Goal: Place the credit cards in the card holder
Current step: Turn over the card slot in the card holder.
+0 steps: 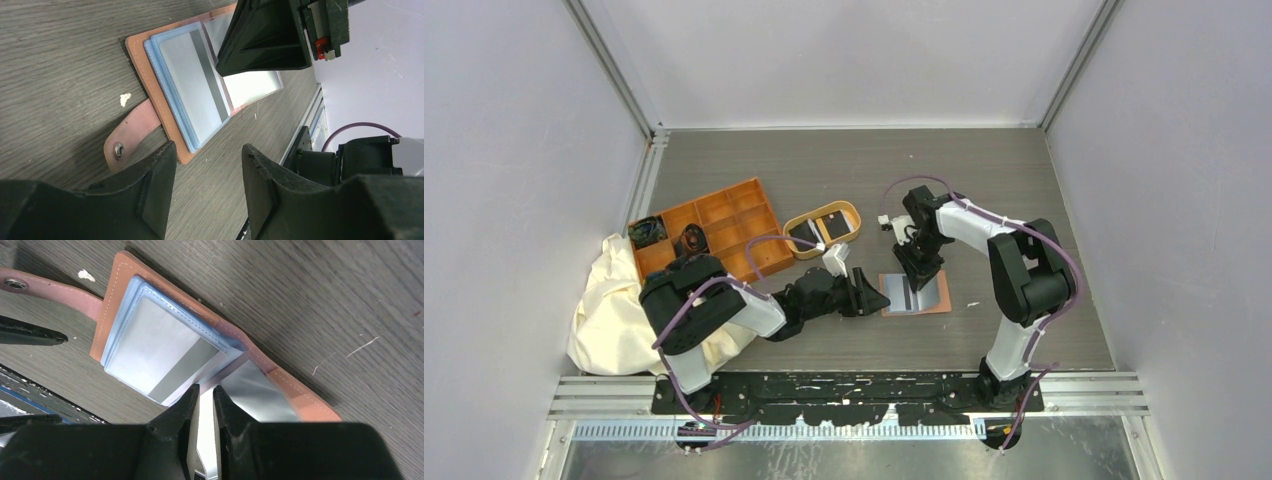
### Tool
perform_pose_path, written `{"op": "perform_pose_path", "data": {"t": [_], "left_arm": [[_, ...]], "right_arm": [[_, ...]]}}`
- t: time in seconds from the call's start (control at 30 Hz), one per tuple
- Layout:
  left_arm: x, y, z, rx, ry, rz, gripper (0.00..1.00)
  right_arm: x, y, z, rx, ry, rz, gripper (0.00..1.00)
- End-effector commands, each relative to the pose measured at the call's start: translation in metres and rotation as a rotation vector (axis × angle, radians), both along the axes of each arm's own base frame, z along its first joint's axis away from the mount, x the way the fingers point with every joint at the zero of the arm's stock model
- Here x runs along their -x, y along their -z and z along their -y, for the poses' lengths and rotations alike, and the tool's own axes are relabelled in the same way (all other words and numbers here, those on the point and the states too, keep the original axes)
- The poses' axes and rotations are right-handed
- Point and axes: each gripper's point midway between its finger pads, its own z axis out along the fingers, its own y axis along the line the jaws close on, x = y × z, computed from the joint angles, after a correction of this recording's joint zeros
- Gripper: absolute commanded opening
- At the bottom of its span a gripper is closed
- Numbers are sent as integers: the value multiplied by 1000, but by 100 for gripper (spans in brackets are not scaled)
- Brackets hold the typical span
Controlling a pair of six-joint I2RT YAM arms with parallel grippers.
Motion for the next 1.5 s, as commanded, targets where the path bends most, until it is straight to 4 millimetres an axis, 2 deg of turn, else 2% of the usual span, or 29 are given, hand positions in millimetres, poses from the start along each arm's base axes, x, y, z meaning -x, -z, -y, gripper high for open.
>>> {"op": "perform_pose_path", "data": {"t": [0.0,0.1,0.3,0.57,1.0,1.23,1.47], "left_arm": [[-14,-25,18,85,-28,49,52],[-14,-25,23,87,-25,46,52],[-19,-23,28,81,-38,46,46],[-22,-16,36,69,-33,38,41],[-29,6,29,-44,-78,14,46],[-21,3,44,-10,-13,-5,46],[-17,-22,49,63,12,25,38]], "right_arm": [[-8,-3,2,21,-13,16,22],[-6,1,3,27,-16,-1,22],[-2,6,4,36,-22,-34,21],[0,5,3,28,-29,-42,21],[1,5,3,24,-35,-49,22],[2,4,2,20,-36,-53,22],[2,-2,-1,-20,-26,-62,23]]}}
